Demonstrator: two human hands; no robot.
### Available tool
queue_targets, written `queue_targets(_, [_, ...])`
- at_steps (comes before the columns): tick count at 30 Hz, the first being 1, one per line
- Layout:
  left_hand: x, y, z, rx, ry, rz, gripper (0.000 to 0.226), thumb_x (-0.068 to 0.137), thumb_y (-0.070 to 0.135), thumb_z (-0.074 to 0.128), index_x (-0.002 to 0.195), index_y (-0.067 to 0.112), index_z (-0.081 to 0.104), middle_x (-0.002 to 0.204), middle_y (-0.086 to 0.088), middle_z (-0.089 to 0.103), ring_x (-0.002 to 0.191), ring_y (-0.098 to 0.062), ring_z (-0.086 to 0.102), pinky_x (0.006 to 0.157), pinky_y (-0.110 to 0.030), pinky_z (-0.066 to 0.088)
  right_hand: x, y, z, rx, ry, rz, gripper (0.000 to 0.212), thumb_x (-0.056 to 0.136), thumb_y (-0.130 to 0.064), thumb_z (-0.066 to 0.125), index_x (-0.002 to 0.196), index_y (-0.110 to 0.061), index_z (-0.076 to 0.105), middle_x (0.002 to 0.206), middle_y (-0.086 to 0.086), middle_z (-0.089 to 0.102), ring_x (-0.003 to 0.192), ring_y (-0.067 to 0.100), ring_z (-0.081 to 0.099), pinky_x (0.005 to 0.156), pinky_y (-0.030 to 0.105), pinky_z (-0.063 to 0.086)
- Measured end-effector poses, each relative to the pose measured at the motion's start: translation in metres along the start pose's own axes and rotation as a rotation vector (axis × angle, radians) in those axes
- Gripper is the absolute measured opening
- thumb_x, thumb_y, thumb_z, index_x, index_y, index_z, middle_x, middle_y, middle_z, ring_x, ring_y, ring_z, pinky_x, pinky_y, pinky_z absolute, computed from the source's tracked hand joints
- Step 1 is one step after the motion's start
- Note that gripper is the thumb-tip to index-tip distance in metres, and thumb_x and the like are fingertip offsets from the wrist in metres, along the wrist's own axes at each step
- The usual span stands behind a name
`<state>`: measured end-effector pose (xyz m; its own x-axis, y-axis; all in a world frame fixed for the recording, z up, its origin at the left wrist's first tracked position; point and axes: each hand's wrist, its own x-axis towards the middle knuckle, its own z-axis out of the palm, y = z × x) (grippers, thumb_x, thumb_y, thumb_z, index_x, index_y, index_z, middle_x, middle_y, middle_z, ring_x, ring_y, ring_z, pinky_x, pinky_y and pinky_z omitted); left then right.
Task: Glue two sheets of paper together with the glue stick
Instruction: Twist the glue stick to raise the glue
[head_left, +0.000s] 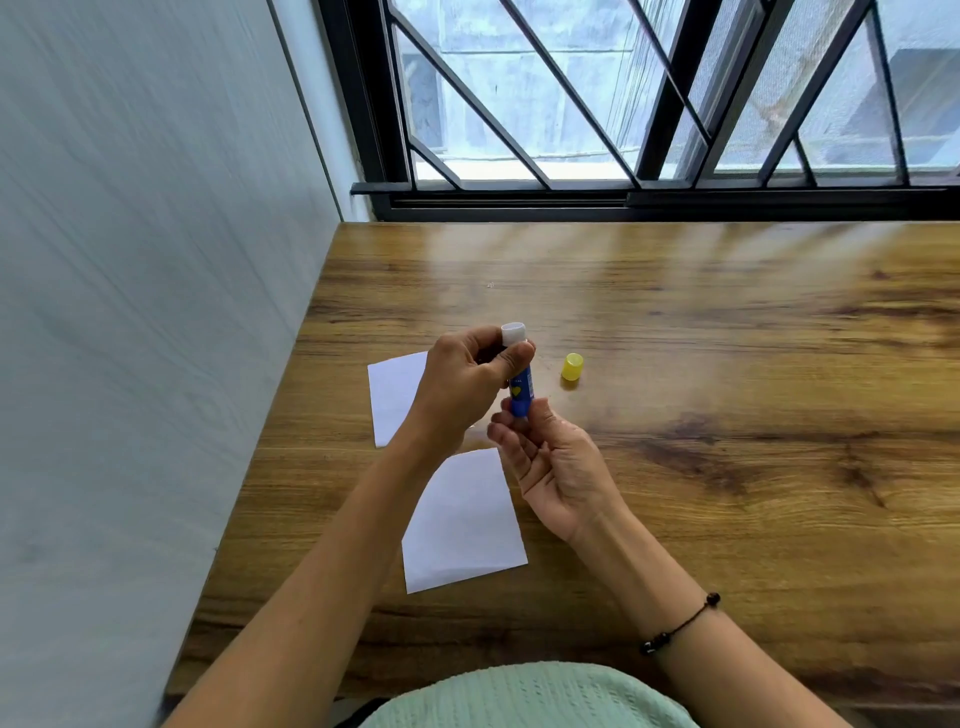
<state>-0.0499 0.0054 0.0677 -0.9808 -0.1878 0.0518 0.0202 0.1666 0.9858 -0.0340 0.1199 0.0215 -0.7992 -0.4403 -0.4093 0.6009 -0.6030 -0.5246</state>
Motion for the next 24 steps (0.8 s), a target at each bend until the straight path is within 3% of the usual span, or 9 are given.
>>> queue_targets(6, [0.0002, -0.0003, -0.0002, -0.001, -0.010, -0.002, 0.008, 0.084, 0.016, 0.060, 0.088, 0.011, 0.065, 0.073, 0.003, 0.062, 0.059, 0.006, 0.058, 0.057, -0.007, 0.046, -0.0011, -0.0007, 0.0005, -0.013, -0.057, -0.043, 0.028, 0.080, -0.013, 0.059, 0.107, -0.006, 0.058, 0.077, 0.011, 0.073, 0.072, 0.022, 0.072, 0.059, 0.021, 0.057])
queue_targets(9, [-0.0009, 0.0000, 0.0009, 0.000, -0.023, 0.008, 0.005, 0.084, 0.015, 0.060, 0.086, 0.013, 0.064, 0.074, 0.004, 0.062, 0.062, 0.007, 0.058, 0.057, -0.007, 0.046, -0.0006, -0.0006, -0.0009, -0.017, -0.038, -0.032, 0.021, 0.085, -0.013, 0.054, 0.103, -0.004, 0.059, 0.073, 0.010, 0.073, 0.069, 0.020, 0.071, 0.057, 0.021, 0.056])
queue_targets(13, [-0.0012, 0.0002, 0.0008, -0.007, -0.017, 0.012, 0.004, 0.084, 0.014, 0.060, 0.085, 0.014, 0.064, 0.072, 0.006, 0.062, 0.061, 0.007, 0.058, 0.056, -0.006, 0.046, -0.0027, 0.0001, -0.0005, -0.024, -0.030, -0.019, 0.030, 0.074, -0.024, 0.059, 0.095, -0.003, 0.065, 0.072, 0.011, 0.073, 0.066, 0.020, 0.071, 0.055, 0.021, 0.056])
queue_targets(19, [-0.0009, -0.0016, -0.0013, -0.004, -0.010, 0.002, 0.008, 0.083, 0.016, 0.061, 0.089, 0.012, 0.065, 0.075, 0.005, 0.063, 0.063, 0.003, 0.060, 0.057, -0.007, 0.047, -0.0021, -0.0006, 0.0005, -0.048, -0.067, -0.038, 0.031, 0.077, -0.018, 0.059, 0.106, -0.006, 0.058, 0.078, 0.011, 0.073, 0.072, 0.021, 0.071, 0.059, 0.021, 0.057])
queue_targets(24, [-0.0028, -0.0022, 0.0007, 0.011, -0.008, 0.006, 0.012, 0.083, 0.015, 0.061, 0.093, 0.009, 0.065, 0.076, 0.005, 0.063, 0.062, 0.007, 0.059, 0.057, -0.007, 0.047, -0.0032, 0.0008, -0.0012, -0.044, -0.042, -0.008, 0.029, 0.077, -0.022, 0.058, 0.099, -0.004, 0.062, 0.071, 0.010, 0.072, 0.063, 0.018, 0.070, 0.054, 0.020, 0.056])
